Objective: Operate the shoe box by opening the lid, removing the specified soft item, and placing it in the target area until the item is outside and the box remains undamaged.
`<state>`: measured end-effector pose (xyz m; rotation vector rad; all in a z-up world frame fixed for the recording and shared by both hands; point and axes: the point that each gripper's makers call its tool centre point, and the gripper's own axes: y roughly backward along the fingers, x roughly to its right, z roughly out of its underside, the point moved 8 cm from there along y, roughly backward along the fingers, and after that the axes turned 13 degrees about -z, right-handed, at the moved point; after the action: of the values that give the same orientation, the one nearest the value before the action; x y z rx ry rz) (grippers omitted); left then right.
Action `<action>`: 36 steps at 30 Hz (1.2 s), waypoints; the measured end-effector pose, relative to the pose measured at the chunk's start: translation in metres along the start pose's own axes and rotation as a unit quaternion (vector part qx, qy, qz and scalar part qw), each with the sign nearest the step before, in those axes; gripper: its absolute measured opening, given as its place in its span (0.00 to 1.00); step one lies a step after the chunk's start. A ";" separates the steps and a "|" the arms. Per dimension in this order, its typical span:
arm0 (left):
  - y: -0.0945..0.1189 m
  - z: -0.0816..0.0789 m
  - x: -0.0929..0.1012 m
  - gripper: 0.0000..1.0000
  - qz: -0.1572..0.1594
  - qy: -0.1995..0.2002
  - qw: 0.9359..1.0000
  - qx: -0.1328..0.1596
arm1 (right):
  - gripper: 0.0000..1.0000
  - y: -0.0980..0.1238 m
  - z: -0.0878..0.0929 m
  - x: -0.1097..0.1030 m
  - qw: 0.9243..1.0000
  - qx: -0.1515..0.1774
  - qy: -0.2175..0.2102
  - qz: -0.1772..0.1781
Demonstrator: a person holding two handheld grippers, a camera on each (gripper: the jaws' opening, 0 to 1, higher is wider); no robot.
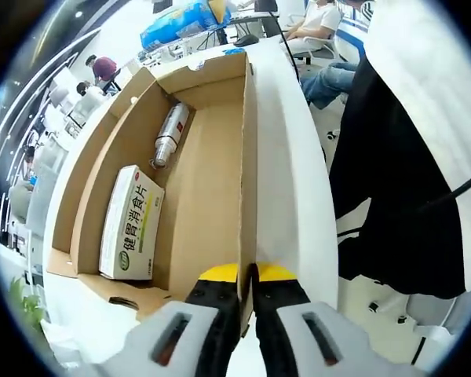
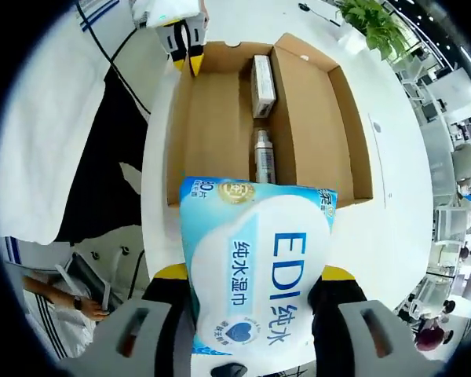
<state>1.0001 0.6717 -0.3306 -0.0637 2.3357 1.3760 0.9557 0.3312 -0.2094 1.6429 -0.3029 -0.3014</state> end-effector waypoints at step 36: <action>0.000 0.000 -0.001 0.04 0.004 0.005 1.000 -0.005 | 0.57 -0.050 0.026 -0.007 0.999 -0.028 0.029 -0.027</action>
<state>1.0013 0.6711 -0.3302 -0.0639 2.3400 1.3946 0.9405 0.3143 -0.2610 1.6025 -0.2043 -0.3004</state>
